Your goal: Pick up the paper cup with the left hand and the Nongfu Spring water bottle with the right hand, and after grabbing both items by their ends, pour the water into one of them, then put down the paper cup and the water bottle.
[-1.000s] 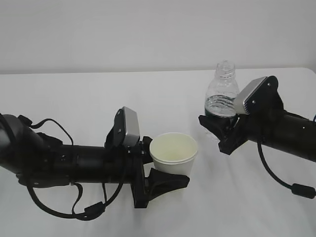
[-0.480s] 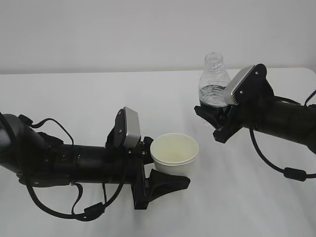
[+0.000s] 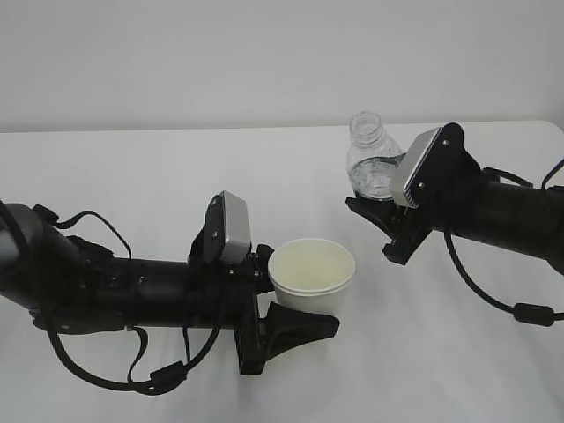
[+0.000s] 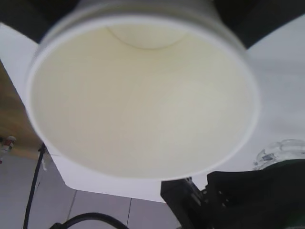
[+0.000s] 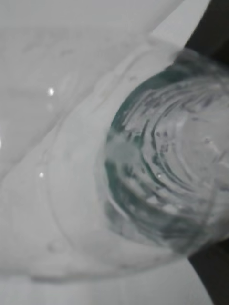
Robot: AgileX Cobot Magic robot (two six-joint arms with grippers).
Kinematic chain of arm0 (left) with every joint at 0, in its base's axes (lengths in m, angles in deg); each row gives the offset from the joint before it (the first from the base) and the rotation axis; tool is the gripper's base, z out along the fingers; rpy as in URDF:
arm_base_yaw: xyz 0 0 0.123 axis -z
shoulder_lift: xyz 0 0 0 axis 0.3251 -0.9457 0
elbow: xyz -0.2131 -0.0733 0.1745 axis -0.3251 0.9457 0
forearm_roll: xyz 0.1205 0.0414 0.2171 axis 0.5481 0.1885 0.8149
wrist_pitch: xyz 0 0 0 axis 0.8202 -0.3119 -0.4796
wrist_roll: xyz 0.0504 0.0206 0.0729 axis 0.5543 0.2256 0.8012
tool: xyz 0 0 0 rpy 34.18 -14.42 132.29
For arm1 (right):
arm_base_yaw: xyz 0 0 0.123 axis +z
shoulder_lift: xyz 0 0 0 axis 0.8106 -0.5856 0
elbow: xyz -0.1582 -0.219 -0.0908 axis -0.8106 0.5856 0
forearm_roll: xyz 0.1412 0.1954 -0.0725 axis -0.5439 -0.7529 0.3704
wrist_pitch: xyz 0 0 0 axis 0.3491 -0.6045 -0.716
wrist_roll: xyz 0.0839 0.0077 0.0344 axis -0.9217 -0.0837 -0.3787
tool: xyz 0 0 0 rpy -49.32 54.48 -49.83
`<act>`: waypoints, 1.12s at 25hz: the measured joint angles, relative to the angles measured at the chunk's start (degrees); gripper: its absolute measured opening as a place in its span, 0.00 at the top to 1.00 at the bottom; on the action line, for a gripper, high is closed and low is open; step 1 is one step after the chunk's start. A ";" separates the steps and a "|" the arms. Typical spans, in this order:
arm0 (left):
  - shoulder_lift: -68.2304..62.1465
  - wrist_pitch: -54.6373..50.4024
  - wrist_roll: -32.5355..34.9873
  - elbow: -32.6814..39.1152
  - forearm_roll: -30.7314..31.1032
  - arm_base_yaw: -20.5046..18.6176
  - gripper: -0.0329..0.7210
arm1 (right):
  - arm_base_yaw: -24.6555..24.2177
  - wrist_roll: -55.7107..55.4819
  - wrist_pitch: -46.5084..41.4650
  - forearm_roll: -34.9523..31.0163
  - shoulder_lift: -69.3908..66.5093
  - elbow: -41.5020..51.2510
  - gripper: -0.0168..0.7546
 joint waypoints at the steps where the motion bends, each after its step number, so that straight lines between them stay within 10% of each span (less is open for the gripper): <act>1: 0.00 0.00 0.00 0.00 -0.36 0.00 0.30 | 0.00 0.58 0.00 0.00 0.00 0.00 0.38; 28: 0.00 0.00 6.90 0.00 -8.59 0.00 0.31 | 0.22 16.24 -0.09 -0.10 0.00 -0.03 0.38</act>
